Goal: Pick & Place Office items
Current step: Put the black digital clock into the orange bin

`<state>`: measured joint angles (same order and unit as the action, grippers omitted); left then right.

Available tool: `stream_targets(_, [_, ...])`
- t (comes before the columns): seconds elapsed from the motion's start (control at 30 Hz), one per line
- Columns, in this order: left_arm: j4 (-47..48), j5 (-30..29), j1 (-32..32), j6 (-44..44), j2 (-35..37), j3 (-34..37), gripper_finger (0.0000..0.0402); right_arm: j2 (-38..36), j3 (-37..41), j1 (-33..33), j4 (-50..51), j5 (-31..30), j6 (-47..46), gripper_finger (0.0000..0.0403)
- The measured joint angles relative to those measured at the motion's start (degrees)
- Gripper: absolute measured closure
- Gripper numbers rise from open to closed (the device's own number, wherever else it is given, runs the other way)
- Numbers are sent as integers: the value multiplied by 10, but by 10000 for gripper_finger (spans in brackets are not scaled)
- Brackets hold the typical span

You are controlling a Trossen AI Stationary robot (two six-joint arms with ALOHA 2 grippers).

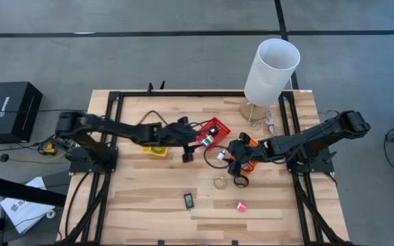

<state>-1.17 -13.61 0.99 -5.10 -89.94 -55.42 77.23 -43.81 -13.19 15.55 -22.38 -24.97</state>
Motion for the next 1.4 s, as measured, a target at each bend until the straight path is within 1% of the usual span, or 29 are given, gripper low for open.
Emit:
stream_targets(0.07, [40, 0, -14, 8, 42, 1, 200, 0, 0, -4, -6, 0, -17, 184])
stream_targets(0.2, [46, 0, -38, 25, 125, 39, 207, 0, 0, -19, -38, 0, -21, 184])
stream_targets(0.37, [50, 0, -63, 32, 219, 125, 218, 0, 0, -37, -98, 0, -21, 184])
stream_targets(0.53, [42, 0, -81, 97, 298, 210, 228, 0, 0, -48, -171, 0, -22, 184])
stream_targets(0.63, [18, -1, -87, 117, 331, 254, 235, 0, 0, -52, -202, -1, -21, 184])
stream_targets(0.73, [-6, 2, -86, 118, 351, 283, 240, 0, 0, -53, -220, -2, -21, 184])
stream_targets(0.83, [-10, 4, -85, 118, 363, 293, 242, 5, 0, -54, -227, -5, -29, 184])
stream_targets(0.97, [-22, 4, -86, 118, 368, 295, 241, 45, -5, -60, -276, -2, -30, 184])
stream_targets(1.03, [-25, 4, -86, 118, 367, 295, 241, 77, -24, -62, -287, 4, -18, 184])
stream_targets(1.1, [-32, 4, -86, 118, 367, 295, 242, 106, -52, -65, -274, 28, -16, 184])
stream_targets(1.17, [-32, 4, -86, 118, 367, 295, 244, 136, -96, -66, -259, 53, -16, 184])
stream_targets(1.27, [-33, 4, -86, 118, 367, 295, 245, 181, -169, -74, -204, 58, -31, 184])
stream_targets(1.4, [-33, 4, -86, 118, 367, 295, 245, 245, -275, -82, -78, 61, -83, 184])
